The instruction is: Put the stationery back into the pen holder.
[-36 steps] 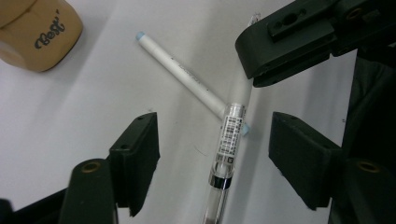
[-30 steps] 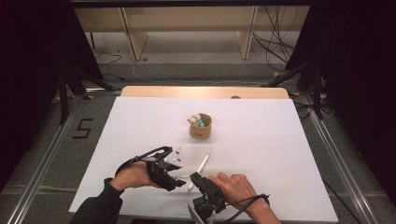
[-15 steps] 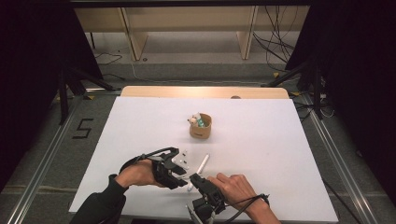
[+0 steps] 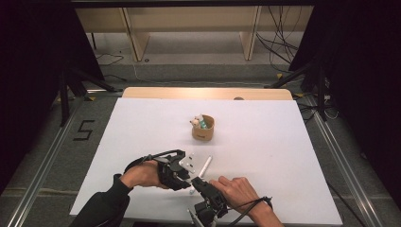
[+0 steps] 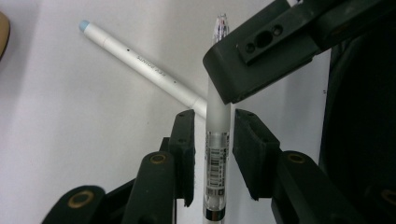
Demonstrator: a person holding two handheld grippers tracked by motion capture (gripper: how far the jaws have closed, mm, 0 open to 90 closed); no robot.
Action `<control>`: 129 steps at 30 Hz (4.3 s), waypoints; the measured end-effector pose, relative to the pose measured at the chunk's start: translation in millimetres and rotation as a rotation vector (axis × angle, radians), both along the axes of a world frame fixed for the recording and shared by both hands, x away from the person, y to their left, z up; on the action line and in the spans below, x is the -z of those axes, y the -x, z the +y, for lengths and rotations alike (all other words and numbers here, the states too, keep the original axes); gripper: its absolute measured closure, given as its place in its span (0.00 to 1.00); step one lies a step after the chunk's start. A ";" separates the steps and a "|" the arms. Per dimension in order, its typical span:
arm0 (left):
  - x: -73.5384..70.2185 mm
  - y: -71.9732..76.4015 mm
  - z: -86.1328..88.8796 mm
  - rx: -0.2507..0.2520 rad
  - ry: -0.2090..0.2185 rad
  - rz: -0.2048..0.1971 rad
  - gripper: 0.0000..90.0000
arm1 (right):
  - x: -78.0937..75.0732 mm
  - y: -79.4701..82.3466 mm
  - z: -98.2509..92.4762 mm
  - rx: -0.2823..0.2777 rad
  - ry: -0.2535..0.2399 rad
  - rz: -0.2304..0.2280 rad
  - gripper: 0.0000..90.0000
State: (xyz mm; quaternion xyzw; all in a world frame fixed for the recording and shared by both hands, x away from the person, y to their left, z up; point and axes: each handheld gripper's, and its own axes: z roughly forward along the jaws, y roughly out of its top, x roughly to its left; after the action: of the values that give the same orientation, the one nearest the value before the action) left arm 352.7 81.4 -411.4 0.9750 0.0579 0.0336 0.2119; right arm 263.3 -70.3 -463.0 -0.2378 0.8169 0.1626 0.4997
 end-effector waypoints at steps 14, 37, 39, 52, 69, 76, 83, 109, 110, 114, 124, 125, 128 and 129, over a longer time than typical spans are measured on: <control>1.2 -1.0 -2.5 0.025 -0.035 0.018 0.87 | 2.2 1.0 1.0 -0.014 0.010 -0.002 0.90; -6.6 -26.1 17.9 -0.298 0.209 -0.053 0.88 | -25.8 -13.5 -34.6 0.239 -0.416 0.251 0.47; -9.0 -29.3 19.8 -0.324 0.254 -0.065 0.88 | -27.4 -17.1 -41.7 0.290 -0.510 0.320 0.46; -21.6 -61.2 29.1 -0.538 0.612 -0.107 0.88 | -27.0 -33.3 -86.1 0.443 -0.914 0.687 0.45; -34.7 -104.5 9.6 -0.652 0.803 -0.119 0.88 | -22.6 -31.7 -114.5 0.468 -1.101 0.878 0.40; -36.9 -121.6 2.3 -0.681 0.833 -0.122 0.88 | -20.9 -28.3 -115.4 0.470 -1.099 0.886 0.40; -37.7 -136.8 -4.5 -0.712 0.888 -0.117 0.88 | -20.0 -27.4 -116.0 0.466 -1.107 0.895 0.38; -12.3 -169.5 -32.5 -0.787 0.904 -0.147 0.88 | -17.0 -26.4 -118.4 0.466 -1.119 0.927 0.36; -11.4 -170.1 -33.0 -0.787 0.903 -0.147 0.88 | -16.8 -26.5 -118.5 0.466 -1.118 0.928 0.36; -7.7 -171.7 -35.1 -0.796 0.900 -0.156 0.88 | -16.3 -26.4 -118.0 0.463 -1.113 0.928 0.36; 0.9 -173.1 -41.9 -0.818 0.884 -0.169 0.88 | -16.2 -25.8 -117.9 0.459 -1.104 0.926 0.37; 1.7 -173.0 -42.5 -0.817 0.879 -0.168 0.88 | -16.0 -25.8 -117.7 0.461 -1.104 0.926 0.37; 4.2 -172.9 -43.3 -0.827 0.877 -0.170 0.88 | -15.5 -25.7 -117.4 0.460 -1.099 0.927 0.37; 5.0 -172.8 -43.2 -0.833 0.877 -0.167 0.88 | -15.5 -25.7 -117.3 0.459 -1.098 0.926 0.37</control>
State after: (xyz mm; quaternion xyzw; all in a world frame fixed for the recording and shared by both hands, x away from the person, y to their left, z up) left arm 525.5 38.2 -416.4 0.6863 0.4261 0.1633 0.5664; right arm 289.0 -187.6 -447.5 0.3145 0.7741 0.5215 0.1731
